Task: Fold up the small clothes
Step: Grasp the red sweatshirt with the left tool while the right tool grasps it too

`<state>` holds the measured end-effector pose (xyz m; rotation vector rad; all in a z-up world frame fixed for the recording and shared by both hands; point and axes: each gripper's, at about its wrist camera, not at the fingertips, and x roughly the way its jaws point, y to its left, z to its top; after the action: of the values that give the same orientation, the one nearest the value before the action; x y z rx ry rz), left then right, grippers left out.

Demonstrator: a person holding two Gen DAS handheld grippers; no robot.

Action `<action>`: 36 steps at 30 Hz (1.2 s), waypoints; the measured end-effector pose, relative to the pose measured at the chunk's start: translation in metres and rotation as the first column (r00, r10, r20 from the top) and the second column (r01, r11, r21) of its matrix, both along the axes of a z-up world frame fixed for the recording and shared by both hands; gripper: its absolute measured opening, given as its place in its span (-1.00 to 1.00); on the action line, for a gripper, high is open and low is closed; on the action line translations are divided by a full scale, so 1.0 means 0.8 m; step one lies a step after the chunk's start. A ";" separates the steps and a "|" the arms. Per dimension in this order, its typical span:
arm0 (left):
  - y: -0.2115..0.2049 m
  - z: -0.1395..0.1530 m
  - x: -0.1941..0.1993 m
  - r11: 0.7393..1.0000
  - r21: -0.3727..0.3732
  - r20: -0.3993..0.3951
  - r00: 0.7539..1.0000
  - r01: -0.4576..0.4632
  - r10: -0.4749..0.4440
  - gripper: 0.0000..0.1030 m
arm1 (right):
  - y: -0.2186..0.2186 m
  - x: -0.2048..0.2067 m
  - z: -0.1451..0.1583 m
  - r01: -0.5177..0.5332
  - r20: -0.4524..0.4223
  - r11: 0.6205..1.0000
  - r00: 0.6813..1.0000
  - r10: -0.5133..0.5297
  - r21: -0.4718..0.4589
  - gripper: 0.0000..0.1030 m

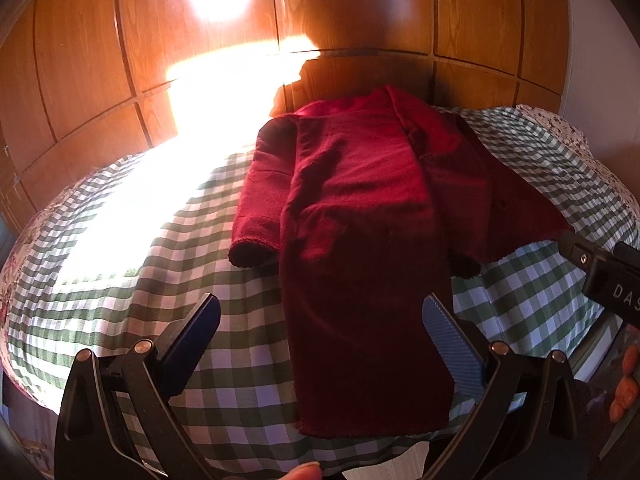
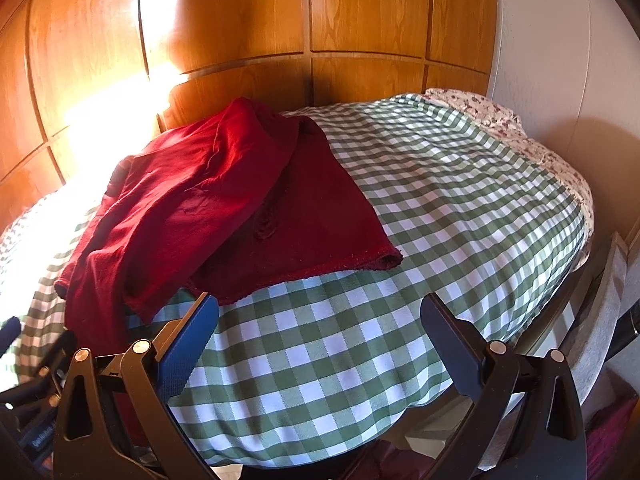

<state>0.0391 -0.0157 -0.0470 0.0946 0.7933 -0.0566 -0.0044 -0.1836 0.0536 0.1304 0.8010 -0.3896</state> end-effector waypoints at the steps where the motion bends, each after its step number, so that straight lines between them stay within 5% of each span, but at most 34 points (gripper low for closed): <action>1: -0.001 -0.002 0.003 1.000 0.009 -0.027 1.000 0.009 -0.009 0.95 | -0.002 0.001 0.002 -0.007 0.005 1.000 1.000 0.007 0.009 0.94; 7: -0.002 -0.010 0.009 0.997 -0.033 -0.071 0.995 0.066 -0.068 0.91 | -0.028 0.015 0.018 -0.072 0.062 0.981 0.996 0.062 0.180 0.82; 11: -0.021 -0.022 0.011 0.989 -0.007 -0.095 0.985 0.146 -0.146 0.68 | -0.028 0.052 0.011 -0.168 0.039 0.943 0.986 0.164 0.288 0.41; 17: -0.041 -0.046 0.016 0.976 0.057 -0.128 0.971 0.212 -0.203 0.21 | -0.005 0.123 -0.026 -0.241 -0.031 0.897 0.962 0.271 0.370 0.39; 19: -0.040 -0.045 0.016 0.970 0.033 -0.125 0.964 0.241 -0.235 -0.48 | 0.001 0.139 -0.039 -0.242 -0.059 0.889 0.956 0.286 0.388 0.13; 20: -0.037 -0.041 0.018 0.969 0.011 -0.125 0.962 0.248 -0.244 -0.74 | 0.004 0.150 -0.044 -0.249 -0.071 0.881 0.951 0.302 0.403 -0.31; 21: -0.031 -0.035 0.019 0.969 -0.026 -0.123 0.962 0.244 -0.246 -0.95 | 0.008 0.152 -0.041 -0.264 -0.066 0.878 0.947 0.315 0.399 -0.49; 23: -0.009 -0.014 0.023 0.959 -0.153 -0.102 0.961 0.240 -0.257 -0.96 | 0.016 0.151 -0.018 -0.327 -0.017 0.885 0.936 0.352 0.332 -0.77; 26: 0.030 0.024 0.037 0.942 -0.265 -0.047 0.973 0.204 -0.224 -0.96 | 0.012 0.150 0.014 -0.390 0.029 0.893 0.919 0.394 0.225 -0.85; 29: 0.084 0.062 0.070 0.941 -0.319 0.008 0.994 0.110 -0.113 -0.96 | -0.026 0.155 0.055 -0.351 0.056 0.936 0.936 0.348 0.044 -0.85; 32: 0.148 0.097 0.112 0.947 -0.320 0.050 0.998 -0.024 0.042 -1.00 | -0.089 0.172 0.079 -0.233 0.051 0.969 0.970 0.238 -0.086 -0.85; 36: 0.226 0.126 0.175 0.940 -0.267 0.080 0.967 -0.215 0.244 -1.00 | -0.181 0.216 0.083 -0.060 -0.001 0.969 0.998 0.062 -0.241 -0.85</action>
<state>0.1788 0.1651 0.0537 -0.2391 0.6746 0.0674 0.1682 -0.3285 0.1204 -0.1196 0.7439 -0.4247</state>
